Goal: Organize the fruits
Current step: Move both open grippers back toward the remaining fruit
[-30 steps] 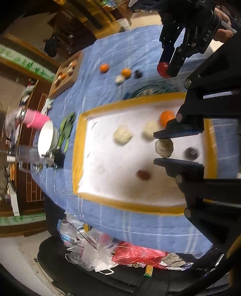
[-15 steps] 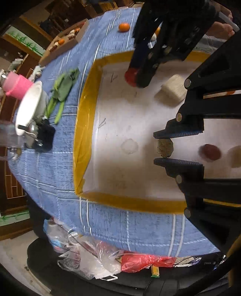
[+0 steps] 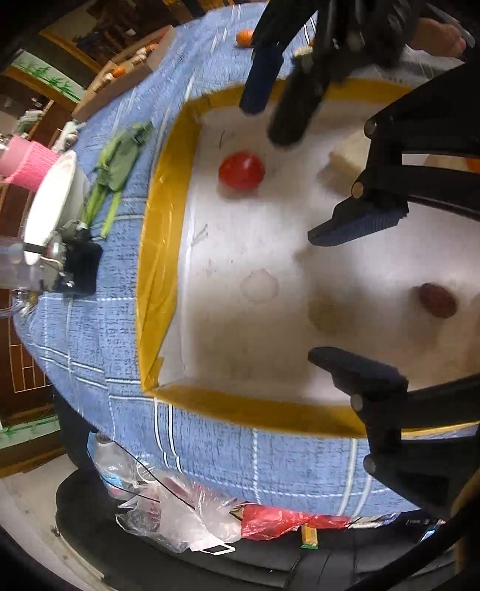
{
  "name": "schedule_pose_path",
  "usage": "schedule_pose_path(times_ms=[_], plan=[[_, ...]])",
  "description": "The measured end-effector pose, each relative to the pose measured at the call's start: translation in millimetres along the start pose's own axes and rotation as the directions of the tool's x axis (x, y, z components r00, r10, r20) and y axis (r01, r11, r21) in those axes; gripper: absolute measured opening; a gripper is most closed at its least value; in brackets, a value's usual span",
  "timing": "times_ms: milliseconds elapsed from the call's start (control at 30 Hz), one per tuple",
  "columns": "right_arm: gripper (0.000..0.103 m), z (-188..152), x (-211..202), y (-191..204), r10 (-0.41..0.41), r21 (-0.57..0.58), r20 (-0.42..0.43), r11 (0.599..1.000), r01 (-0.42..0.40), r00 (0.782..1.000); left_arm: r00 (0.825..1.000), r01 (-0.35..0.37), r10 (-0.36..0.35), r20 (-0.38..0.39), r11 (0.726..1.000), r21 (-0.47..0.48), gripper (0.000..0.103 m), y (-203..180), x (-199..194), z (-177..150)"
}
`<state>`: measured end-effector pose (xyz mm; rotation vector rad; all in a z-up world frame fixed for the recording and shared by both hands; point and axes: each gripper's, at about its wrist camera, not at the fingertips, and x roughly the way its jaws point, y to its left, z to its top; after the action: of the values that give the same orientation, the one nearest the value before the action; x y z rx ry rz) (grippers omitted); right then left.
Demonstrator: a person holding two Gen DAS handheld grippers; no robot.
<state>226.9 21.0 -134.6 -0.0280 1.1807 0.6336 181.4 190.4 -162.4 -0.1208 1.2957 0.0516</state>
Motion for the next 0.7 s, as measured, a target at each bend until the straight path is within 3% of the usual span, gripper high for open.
schedule_pose_path(times_ms=[67, 167, 300, 400, 467, 567, 700], plan=[[0.056, -11, -33, -7, 0.025, 0.022, 0.054, 0.999, -0.026, 0.998, 0.999, 0.016, -0.016, 0.038, 1.000, -0.003, 0.060, -5, -19, -8], [0.064, -32, -77, -23, 0.046, 0.055, 0.127, 0.997, -0.053, 0.991, 0.992, 0.064, -0.066, 0.107, 0.998, 0.023, 0.070, -27, -50, -24], [0.065, -70, -119, -64, 0.025, 0.142, 0.186, 0.988, -0.053, 0.982, 0.980, 0.125, -0.145, 0.140, 0.982, 0.144, 0.072, -77, -74, -47], [0.065, -98, -129, -99, -0.026, 0.232, 0.180, 0.973, -0.017, 0.983, 0.973, 0.165, -0.198, 0.118, 0.956, 0.244, 0.072, -120, -78, -65], [0.063, -117, -133, -119, -0.049, 0.289, 0.169, 0.957, -0.002, 0.984, 0.976, 0.162, -0.196, 0.095, 0.944, 0.289, 0.072, -141, -75, -74], [0.055, -144, -132, -141, -0.023, 0.358, 0.153, 0.933, -0.034, 0.988, 0.980, 0.179, -0.199, 0.031, 0.932, 0.314, 0.072, -170, -63, -90], [0.053, -171, -134, -149, -0.018, 0.386, 0.145, 0.922, -0.039, 0.989, 0.985, 0.163, -0.173, -0.002, 0.926, 0.341, 0.071, -196, -54, -104]])
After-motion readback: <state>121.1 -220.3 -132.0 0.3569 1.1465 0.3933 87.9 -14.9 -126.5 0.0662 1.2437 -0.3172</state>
